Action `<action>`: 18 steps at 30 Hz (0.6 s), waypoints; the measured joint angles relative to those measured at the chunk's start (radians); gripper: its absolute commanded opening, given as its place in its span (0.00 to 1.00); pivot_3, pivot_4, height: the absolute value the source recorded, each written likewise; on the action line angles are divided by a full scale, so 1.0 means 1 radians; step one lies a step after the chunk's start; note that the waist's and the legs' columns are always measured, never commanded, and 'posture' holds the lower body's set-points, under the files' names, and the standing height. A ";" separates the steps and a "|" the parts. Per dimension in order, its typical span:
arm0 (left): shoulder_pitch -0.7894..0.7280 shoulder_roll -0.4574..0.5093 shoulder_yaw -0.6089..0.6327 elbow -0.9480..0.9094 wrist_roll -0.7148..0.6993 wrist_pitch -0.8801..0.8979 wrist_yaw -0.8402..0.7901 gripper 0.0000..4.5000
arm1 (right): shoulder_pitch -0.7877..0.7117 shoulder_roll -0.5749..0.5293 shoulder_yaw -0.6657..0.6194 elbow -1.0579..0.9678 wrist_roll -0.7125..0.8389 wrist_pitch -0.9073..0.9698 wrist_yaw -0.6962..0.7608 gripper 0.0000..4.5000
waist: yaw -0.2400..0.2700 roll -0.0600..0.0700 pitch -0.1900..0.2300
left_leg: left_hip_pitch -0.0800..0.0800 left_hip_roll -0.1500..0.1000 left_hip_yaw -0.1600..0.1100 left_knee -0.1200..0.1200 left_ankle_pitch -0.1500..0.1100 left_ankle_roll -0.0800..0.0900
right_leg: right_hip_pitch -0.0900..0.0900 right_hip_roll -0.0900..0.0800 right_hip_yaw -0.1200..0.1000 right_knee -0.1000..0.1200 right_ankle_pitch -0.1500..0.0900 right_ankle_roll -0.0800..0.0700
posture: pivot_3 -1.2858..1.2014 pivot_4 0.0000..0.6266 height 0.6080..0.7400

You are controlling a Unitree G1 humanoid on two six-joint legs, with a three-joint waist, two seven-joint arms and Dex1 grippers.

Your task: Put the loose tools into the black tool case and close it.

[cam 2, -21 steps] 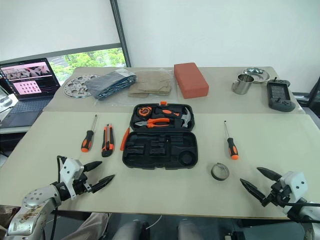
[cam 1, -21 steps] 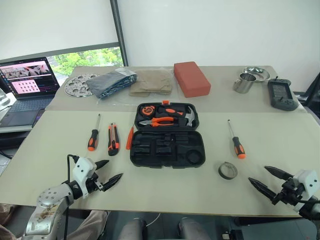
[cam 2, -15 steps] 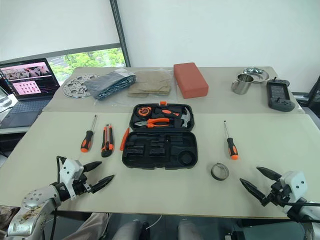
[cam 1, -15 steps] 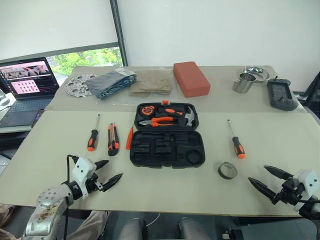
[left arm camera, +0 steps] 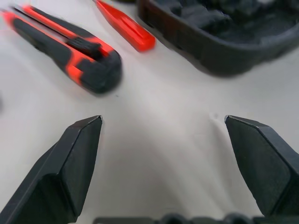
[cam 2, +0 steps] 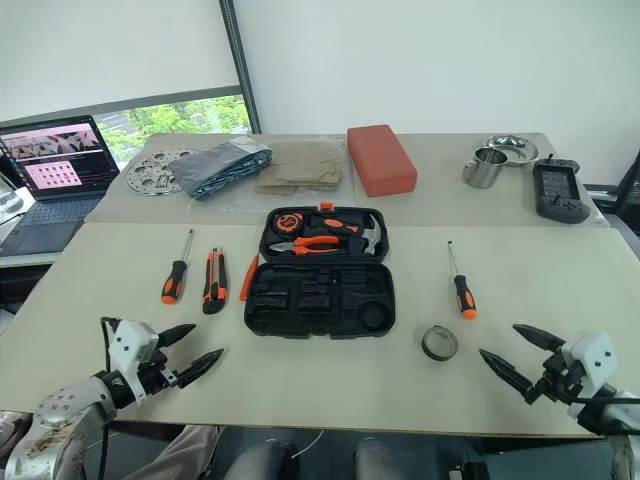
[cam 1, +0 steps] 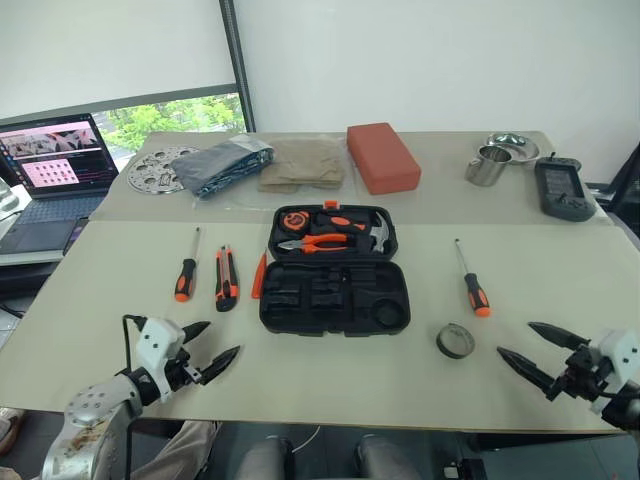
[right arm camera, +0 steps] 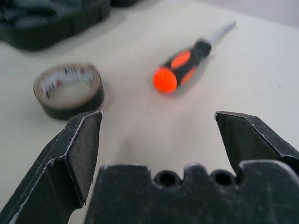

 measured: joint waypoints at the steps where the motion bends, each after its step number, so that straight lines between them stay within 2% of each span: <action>1: -0.001 -0.005 0.017 -0.017 -0.019 0.013 0.013 1.00 | -0.008 -0.009 0.000 -0.024 0.012 0.023 0.000 0.99 | 0.000 0.000 0.000 | 0.000 0.000 0.000 0.000 0.000 0.000 | 0.000 0.000 0.000 0.000 0.000 0.000 | 0.52 0.24 1.00; 4: -0.057 -0.021 0.084 -0.046 -0.084 0.070 0.081 1.00 | -0.066 -0.032 0.007 -0.122 0.075 0.116 0.005 0.99 | 0.003 0.000 0.000 | 0.001 0.000 -0.001 0.001 0.000 0.000 | 0.000 0.001 -0.001 0.000 -0.001 0.002 | 0.52 0.24 1.00; 10: -0.248 -0.064 0.121 -0.006 -0.084 0.210 0.304 1.00 | -0.133 -0.019 0.125 -0.277 0.115 0.225 0.028 0.99 | 0.010 -0.002 0.001 | -0.001 -0.001 -0.003 0.002 0.000 0.000 | 0.000 0.001 -0.004 0.000 0.000 0.001 | 0.52 0.24 1.00; 18: -0.387 -0.064 0.113 0.098 0.020 0.393 0.536 1.00 | -0.191 0.024 0.208 -0.415 0.120 0.256 0.022 0.99 | 0.007 -0.002 0.001 | -0.001 -0.001 -0.005 0.001 0.000 0.000 | 0.000 0.002 -0.005 0.000 0.001 0.000 | 0.52 0.24 1.00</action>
